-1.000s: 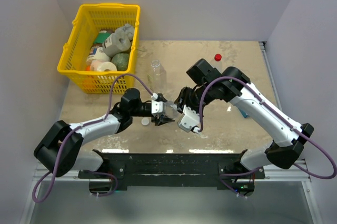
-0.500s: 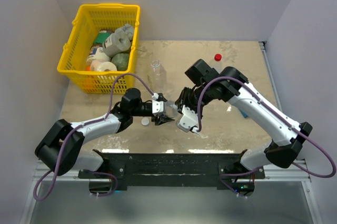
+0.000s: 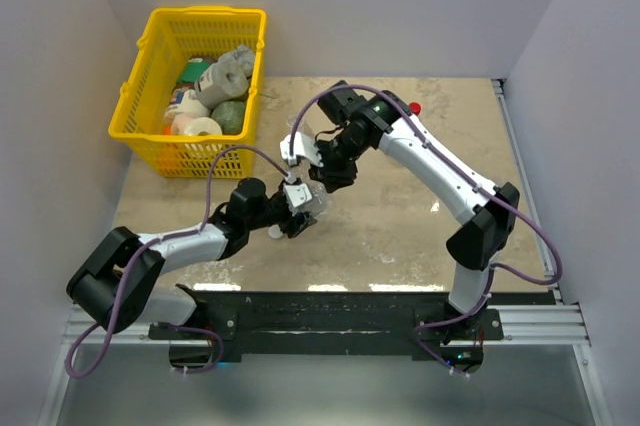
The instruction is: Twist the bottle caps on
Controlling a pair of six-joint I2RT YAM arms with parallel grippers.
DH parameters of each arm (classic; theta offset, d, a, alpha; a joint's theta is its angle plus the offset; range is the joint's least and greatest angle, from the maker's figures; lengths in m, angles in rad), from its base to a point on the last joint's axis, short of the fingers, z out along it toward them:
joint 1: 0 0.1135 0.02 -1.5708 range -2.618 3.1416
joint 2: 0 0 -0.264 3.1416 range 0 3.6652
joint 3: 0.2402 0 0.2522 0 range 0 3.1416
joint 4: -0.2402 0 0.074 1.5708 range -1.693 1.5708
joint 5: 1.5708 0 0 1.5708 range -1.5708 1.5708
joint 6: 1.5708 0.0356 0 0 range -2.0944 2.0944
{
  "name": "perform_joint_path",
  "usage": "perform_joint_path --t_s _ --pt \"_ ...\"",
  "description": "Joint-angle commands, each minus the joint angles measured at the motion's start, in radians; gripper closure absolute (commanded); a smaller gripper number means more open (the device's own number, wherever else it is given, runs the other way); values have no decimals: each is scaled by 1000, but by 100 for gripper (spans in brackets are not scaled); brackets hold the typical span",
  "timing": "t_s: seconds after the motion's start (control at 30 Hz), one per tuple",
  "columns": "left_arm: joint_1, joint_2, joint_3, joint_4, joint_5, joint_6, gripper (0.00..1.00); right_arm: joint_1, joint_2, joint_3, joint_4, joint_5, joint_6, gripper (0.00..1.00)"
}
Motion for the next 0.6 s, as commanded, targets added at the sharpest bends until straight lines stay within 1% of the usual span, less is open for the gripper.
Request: perform_joint_path --t_s 0.0,0.03,0.07,0.1,0.17,0.2,0.23,0.33,0.47,0.57 --pt "-5 -41 42 312 -164 -137 100 -17 65 50 -96 -114 492 100" --pt "-6 -38 44 321 -178 -162 100 -20 71 45 -93 -100 579 100" --pt "-5 -34 45 325 -201 -182 100 -24 77 44 -95 -98 616 100" --pt "-5 -31 47 329 -248 -203 100 -38 78 33 -89 -103 644 100" --pt "-5 -24 53 329 -284 -254 100 -47 60 13 -70 -106 675 100" --pt "-6 -24 51 332 -290 -266 100 -51 59 3 -67 -107 678 100" --pt "-5 -24 51 343 -296 -329 100 -52 57 -4 -65 -109 704 100" --pt "-5 -28 59 351 -301 -404 100 -55 52 -22 -41 -97 769 100" --pt "-9 -25 62 361 -283 -414 100 -57 65 -19 -49 -104 779 100" --pt "-9 -21 62 360 -286 -366 100 -58 75 -14 -65 -107 773 100"
